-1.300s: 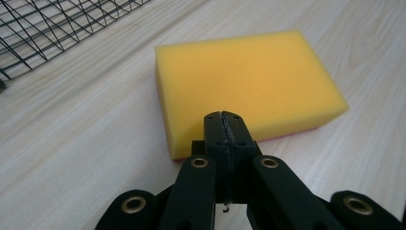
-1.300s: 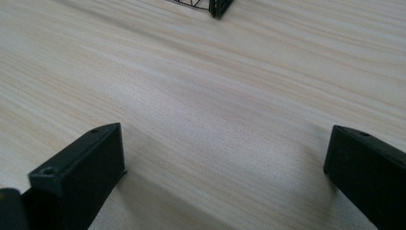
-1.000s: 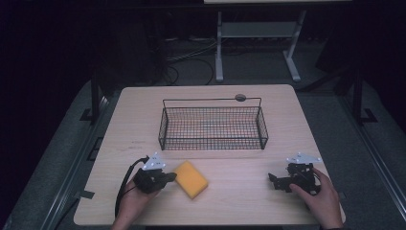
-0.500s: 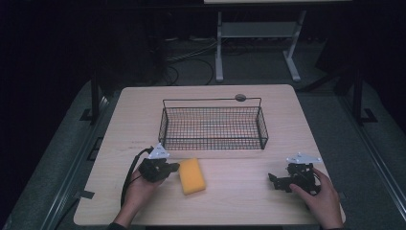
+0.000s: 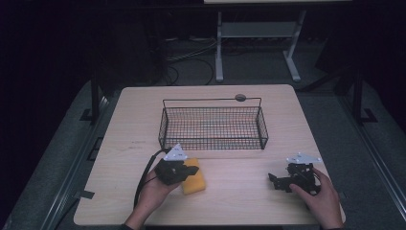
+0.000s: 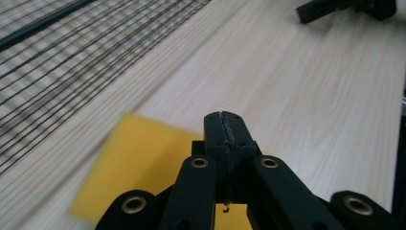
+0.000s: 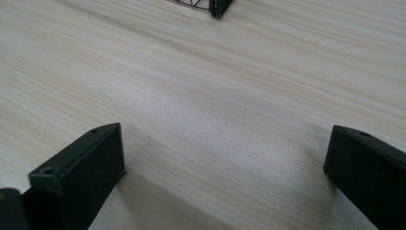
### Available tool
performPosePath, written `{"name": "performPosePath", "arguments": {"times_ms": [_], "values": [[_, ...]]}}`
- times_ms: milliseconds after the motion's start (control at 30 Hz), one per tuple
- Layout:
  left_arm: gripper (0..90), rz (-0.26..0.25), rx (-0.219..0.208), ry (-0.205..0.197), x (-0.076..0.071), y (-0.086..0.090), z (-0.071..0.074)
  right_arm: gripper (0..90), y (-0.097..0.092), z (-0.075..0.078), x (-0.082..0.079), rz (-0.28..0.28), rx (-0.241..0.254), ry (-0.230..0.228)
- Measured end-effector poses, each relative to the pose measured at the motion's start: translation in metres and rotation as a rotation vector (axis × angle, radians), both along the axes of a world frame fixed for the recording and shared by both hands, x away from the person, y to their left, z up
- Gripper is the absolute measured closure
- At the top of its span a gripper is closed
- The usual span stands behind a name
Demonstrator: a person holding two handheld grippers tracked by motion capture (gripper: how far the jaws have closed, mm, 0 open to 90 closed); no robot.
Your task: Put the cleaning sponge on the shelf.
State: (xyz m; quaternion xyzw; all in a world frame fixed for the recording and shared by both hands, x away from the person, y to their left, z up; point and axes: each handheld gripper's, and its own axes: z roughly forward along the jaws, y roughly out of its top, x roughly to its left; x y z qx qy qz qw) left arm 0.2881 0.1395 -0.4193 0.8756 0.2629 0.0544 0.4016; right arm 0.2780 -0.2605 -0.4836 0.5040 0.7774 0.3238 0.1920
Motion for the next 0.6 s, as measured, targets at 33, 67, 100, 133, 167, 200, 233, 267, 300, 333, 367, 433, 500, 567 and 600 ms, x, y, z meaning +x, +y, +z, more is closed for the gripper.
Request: {"name": "performPosePath", "arguments": {"times_ms": [33, 67, 100, 133, 167, 200, 233, 267, 300, 333, 367, 433, 500, 567, 600], "values": [[89.6, -0.008, 0.005, 0.001, 0.000, -0.004, -0.001, 0.0, 0.000, 0.000, 0.000, 0.000, 0.000, 0.000], [89.6, -0.018, 0.007, 0.004, 0.000, -0.009, -0.001, 0.0, 0.000, 0.000, 0.000, 0.000, 0.000, 0.000], [89.6, -0.033, 0.009, 0.010, -0.001, -0.017, -0.004, 0.0, 0.000, 0.000, 0.000, 0.000, 0.000, 0.000], [89.6, -0.033, 0.009, 0.010, -0.001, -0.017, -0.004, 0.0, 0.000, 0.000, 0.000, 0.000, 0.000, 0.000], [89.6, -0.045, 0.014, 0.015, -0.001, -0.023, -0.007, 0.0, 0.000, 0.000, 0.000, 0.000, 0.000, 0.000], [89.6, -0.048, 0.018, 0.014, -0.001, -0.025, -0.008, 0.0, 0.000, 0.000, 0.000, 0.000, 0.000, 0.000], [89.6, -0.050, 0.025, 0.016, -0.002, -0.027, -0.009, 0.0, 0.000, 0.000, 0.000, 0.000, 0.000, 0.000], [89.6, -0.052, 0.026, 0.017, -0.002, -0.028, -0.010, 0.0, 0.000, 0.000, 0.000, 0.000, 0.000, 0.000], [89.6, -0.054, 0.025, 0.020, -0.002, -0.029, -0.011, 0.0, 0.000, 0.000, 0.000, 0.000, 0.000, 0.000], [89.6, -0.054, 0.025, 0.020, -0.002, -0.029, -0.011, 0.0, 0.000, 0.000, 0.000, 0.000, 0.000, 0.000], [89.6, -0.058, 0.029, 0.026, -0.003, -0.029, -0.012, 0.0, 0.000, 0.000, 0.000, 0.000, -0.001, 0.000], [89.6, -0.057, 0.032, 0.035, -0.003, -0.030, -0.013, 0.0, 0.000, 0.000, 0.000, 0.000, 0.000, 0.000], [89.6, -0.060, 0.033, 0.038, -0.003, -0.030, -0.014, 0.0, 0.000, 0.000, 0.000, 0.000, 0.000, 0.000], [89.6, -0.065, 0.042, 0.045, -0.005, -0.033, -0.017, 0.0, 0.000, 0.000, 0.000, 0.000, 0.000, 0.000], [89.6, -0.069, 0.051, 0.050, -0.005, -0.033, -0.018, 0.0, 0.000, 0.000, 0.000, 0.000, 0.000, 0.000]]}}
